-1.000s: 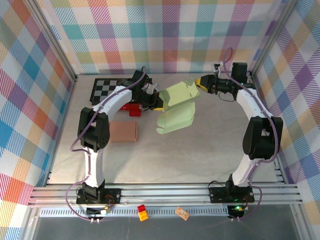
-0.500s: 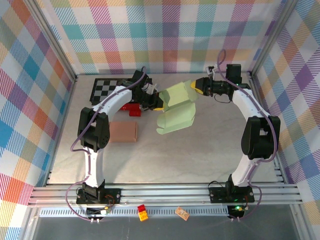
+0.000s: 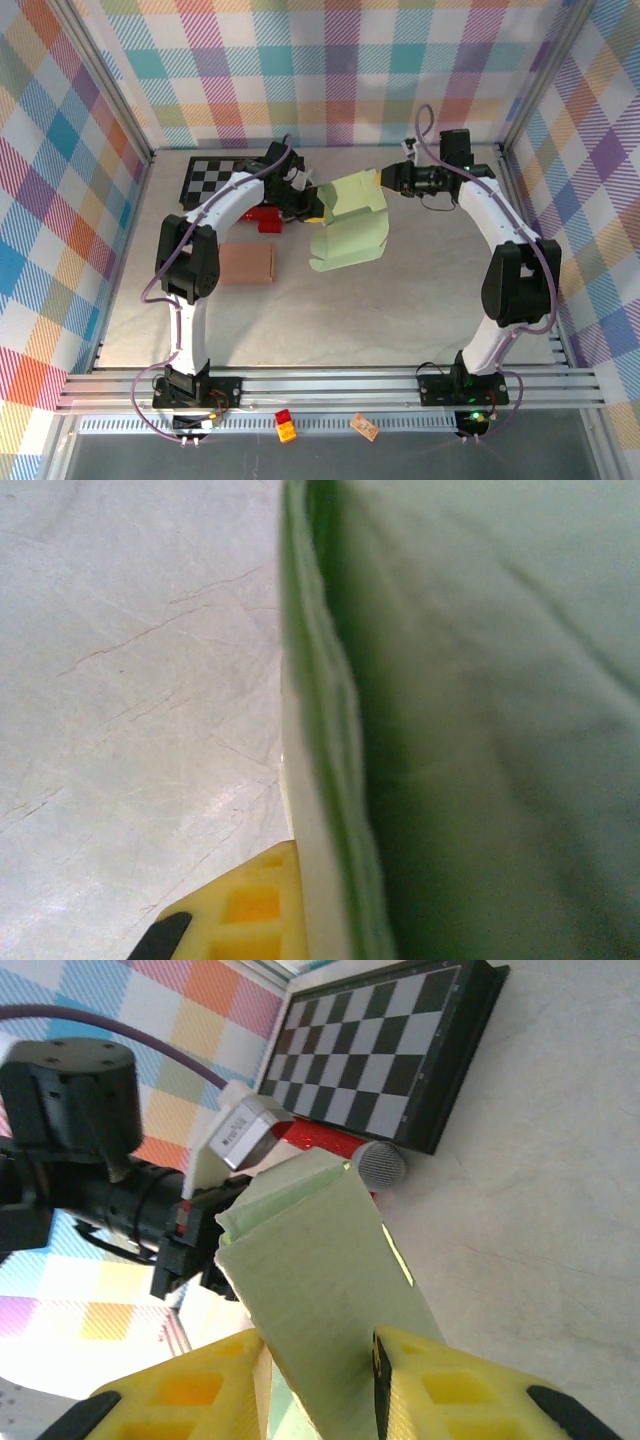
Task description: Fold the paper box
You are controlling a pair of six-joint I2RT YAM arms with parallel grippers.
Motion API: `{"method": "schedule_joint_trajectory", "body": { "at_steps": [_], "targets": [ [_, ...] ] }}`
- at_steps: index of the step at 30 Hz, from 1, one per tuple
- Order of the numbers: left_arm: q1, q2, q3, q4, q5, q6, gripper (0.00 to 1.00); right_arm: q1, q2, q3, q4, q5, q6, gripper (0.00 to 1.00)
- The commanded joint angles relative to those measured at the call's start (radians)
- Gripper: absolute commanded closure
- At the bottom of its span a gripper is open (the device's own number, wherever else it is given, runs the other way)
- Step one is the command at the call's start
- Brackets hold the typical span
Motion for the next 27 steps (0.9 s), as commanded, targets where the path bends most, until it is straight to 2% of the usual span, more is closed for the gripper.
{"method": "schedule_joint_trajectory", "body": {
  "at_steps": [1,16,22,27],
  "targets": [
    [-0.013,-0.031,0.019,0.003,0.004,-0.026,1.00,0.027,-0.031,0.027,-0.101,0.093,-0.072,0.67],
    [-0.026,-0.038,0.026,-0.014,-0.008,-0.020,1.00,0.154,0.019,0.111,-0.241,0.481,-0.139,0.63],
    [-0.030,-0.036,0.036,-0.023,-0.010,-0.015,1.00,0.204,0.058,0.153,-0.269,0.624,-0.123,0.72],
    [-0.033,-0.035,0.042,-0.028,-0.013,-0.013,1.00,0.256,0.103,0.205,-0.322,0.784,-0.108,0.84]
  ]
}}
